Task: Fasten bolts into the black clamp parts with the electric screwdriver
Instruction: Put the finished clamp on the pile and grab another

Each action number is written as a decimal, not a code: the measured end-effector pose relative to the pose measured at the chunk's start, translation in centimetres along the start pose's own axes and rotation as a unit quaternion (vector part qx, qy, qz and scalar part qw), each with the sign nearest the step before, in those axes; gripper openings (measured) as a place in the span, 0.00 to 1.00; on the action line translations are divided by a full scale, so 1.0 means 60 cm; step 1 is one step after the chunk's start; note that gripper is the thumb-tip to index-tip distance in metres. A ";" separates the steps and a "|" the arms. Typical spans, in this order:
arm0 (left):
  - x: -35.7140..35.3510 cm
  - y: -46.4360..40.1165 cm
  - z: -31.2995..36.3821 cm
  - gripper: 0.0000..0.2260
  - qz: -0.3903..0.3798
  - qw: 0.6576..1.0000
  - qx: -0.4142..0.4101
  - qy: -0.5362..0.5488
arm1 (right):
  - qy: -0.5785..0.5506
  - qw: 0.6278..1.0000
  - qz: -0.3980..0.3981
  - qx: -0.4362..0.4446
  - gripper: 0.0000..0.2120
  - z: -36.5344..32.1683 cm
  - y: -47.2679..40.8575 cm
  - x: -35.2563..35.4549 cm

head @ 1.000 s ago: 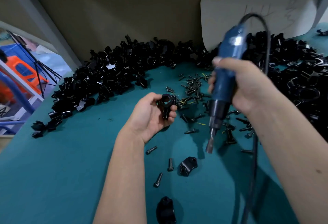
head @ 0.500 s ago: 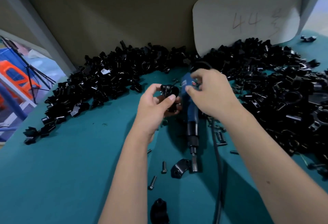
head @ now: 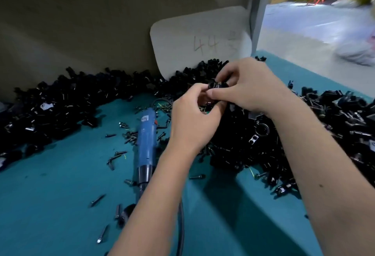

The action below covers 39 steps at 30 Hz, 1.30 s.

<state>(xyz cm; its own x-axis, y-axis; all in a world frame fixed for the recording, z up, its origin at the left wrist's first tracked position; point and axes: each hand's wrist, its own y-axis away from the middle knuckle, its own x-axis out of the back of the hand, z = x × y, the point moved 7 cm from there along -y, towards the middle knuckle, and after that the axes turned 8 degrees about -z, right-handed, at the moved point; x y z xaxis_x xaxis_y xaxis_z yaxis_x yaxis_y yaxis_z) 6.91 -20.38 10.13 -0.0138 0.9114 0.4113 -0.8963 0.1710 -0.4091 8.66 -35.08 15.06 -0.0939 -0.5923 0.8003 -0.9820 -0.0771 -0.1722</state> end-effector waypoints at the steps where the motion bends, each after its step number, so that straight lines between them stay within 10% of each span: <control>1: -0.029 -0.009 0.013 0.08 -0.030 0.999 -0.005 -0.016 | 0.024 0.999 0.022 -0.025 0.12 0.020 0.003 0.030; 12: -0.155 -0.056 0.004 0.09 -0.099 0.986 0.081 -0.109 | 0.230 0.951 -0.131 -0.158 0.14 0.129 -0.026 0.055; 16: -0.130 -0.063 -0.027 0.09 -0.064 0.988 0.104 -0.091 | 0.227 0.967 -0.043 -0.103 0.11 0.088 -0.089 0.051; 24: -0.051 -0.070 -0.074 0.07 -0.009 0.983 0.112 -0.143 | 0.306 0.918 -0.249 -0.038 0.27 0.073 -0.246 -0.176; 34: 0.001 -0.069 -0.082 0.06 0.012 0.986 0.120 -0.115 | 0.299 0.943 -0.119 -0.087 0.11 0.051 -0.268 -0.180; 39: 0.088 -0.049 -0.074 0.06 0.098 0.988 0.063 -0.104 | 0.100 0.994 -0.008 -0.042 0.13 -0.028 -0.244 -0.136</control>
<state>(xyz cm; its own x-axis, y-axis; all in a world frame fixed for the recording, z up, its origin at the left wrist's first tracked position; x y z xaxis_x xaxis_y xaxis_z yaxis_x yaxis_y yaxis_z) 11.45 -14.42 9.89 -0.2724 0.8231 0.4984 -0.9153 -0.0619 -0.3979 23.54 -27.78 12.03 -0.1007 -0.4198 0.9020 -0.9930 -0.0134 -0.1171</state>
